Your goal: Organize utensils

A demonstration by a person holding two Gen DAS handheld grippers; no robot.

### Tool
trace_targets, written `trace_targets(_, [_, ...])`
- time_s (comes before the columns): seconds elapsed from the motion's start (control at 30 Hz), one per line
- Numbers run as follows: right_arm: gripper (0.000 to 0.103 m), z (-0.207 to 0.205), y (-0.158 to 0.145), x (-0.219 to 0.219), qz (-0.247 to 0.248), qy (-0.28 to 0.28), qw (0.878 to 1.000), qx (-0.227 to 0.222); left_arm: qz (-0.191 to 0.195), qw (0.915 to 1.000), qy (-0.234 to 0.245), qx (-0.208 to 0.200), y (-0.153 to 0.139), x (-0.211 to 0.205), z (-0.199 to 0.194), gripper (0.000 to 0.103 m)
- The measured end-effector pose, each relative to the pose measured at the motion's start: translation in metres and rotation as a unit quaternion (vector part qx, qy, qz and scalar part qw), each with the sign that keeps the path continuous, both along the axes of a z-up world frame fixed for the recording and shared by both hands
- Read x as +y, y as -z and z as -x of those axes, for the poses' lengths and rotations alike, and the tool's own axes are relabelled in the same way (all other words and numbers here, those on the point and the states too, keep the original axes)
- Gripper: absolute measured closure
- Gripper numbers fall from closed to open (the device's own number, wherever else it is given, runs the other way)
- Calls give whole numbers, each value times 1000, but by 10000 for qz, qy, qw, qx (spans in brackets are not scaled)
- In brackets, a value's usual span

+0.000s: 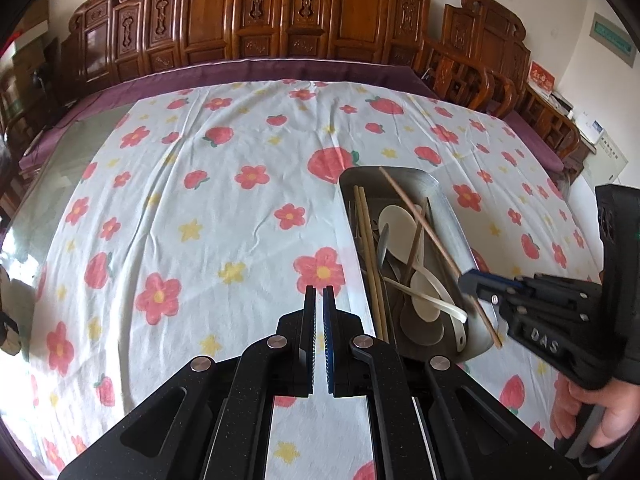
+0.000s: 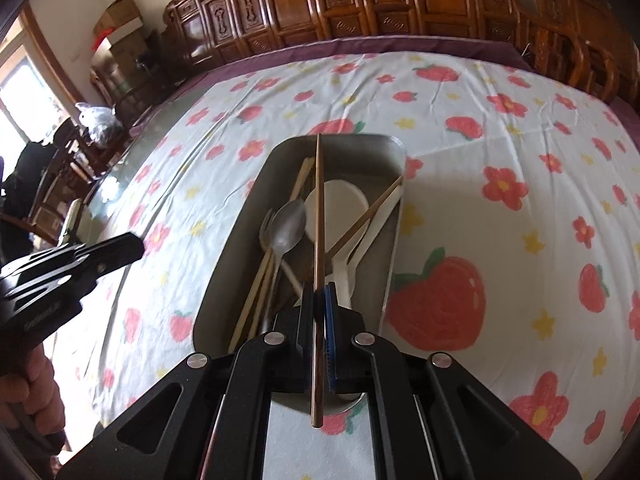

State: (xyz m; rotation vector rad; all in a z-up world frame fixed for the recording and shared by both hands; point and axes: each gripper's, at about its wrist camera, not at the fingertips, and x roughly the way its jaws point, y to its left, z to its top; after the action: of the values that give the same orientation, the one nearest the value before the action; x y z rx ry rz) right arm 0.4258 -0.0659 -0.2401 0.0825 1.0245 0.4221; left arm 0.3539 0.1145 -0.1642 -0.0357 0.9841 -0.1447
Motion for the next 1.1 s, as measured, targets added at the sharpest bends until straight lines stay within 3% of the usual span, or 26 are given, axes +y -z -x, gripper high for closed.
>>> trace_targets(0.23, [97, -1, 2, -2, 182, 116, 9998, -27, 42, 10000, -2, -71, -4, 3, 7, 100])
trace_targets(0.43, [96, 2, 1, 7, -5, 26, 10000, 7, 41, 9999, -19, -121, -6, 3, 9, 100])
trace_targets(0.8, [89, 19, -16, -12, 111, -142, 9975, -683, 0, 9997, -32, -242, -17, -5, 16, 100])
trace_targets(0.83, [85, 21, -18, -17, 104, -124, 9973, -712, -3, 9997, -42, -255, -19, -6, 18, 99])
trace_targets(0.93, [82, 32, -23, -36, 81, -39, 9963, -859, -39, 9993, -90, -352, -24, -11, 24, 81])
trace_targets(1.0, [80, 39, -27, -47, 50, 4, 9957, -929, -48, 9991, -108, -412, -26, -16, 29, 79])
trace_targets(1.1, [75, 52, -34, -66, 5, 61, 9943, -1063, -67, 9986, -162, -492, -29, -23, 38, 68])
